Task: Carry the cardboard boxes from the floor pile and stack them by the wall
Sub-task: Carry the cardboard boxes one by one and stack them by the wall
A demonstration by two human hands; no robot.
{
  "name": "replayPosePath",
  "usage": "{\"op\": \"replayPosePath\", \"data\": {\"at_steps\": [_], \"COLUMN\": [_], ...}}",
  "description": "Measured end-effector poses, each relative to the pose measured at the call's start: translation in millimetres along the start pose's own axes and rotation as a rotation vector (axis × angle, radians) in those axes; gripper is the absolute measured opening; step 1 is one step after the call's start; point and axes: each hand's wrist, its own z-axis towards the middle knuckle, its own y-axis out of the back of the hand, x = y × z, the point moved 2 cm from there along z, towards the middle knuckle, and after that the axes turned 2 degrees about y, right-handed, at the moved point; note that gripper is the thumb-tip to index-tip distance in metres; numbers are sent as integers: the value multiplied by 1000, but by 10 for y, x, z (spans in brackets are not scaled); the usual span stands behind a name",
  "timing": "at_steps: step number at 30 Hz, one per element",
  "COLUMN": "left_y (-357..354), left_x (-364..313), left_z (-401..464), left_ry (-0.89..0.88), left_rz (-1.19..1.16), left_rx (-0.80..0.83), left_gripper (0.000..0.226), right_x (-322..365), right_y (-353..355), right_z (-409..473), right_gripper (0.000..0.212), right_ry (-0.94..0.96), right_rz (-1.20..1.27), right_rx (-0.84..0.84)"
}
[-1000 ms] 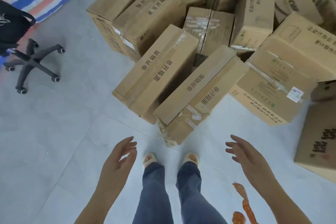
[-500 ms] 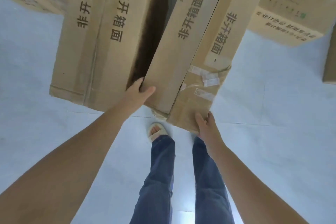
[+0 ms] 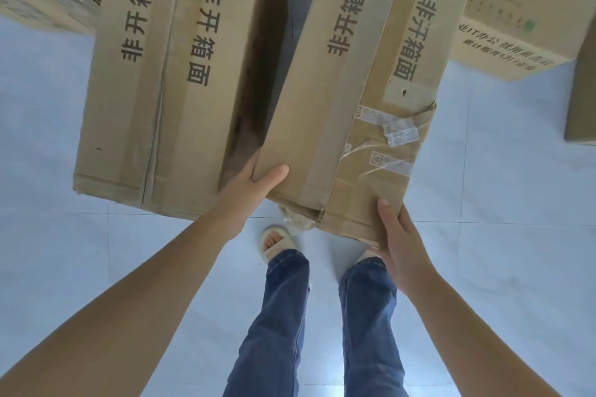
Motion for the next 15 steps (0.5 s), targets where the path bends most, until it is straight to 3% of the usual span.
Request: {"op": "replayPosePath", "data": {"at_steps": [2,6,15], "left_y": [-81,-288,-867], "left_x": [-163,-554,-933], "left_z": [-169,-559,-1705], "left_ry": [-8,-8,-40], "left_rz": [-125,-353,-566], "left_rx": [-19,-115,-243], "left_gripper": [34,48,41], "right_x": [205,749,1573], "right_y": [64,192,694], "right_z": [-171,-488,-1202], "right_gripper": [70,42,37], "right_ry": [80,219,326], "right_rz": [-7,9,-154], "right_rx": [-6,15,126]}}
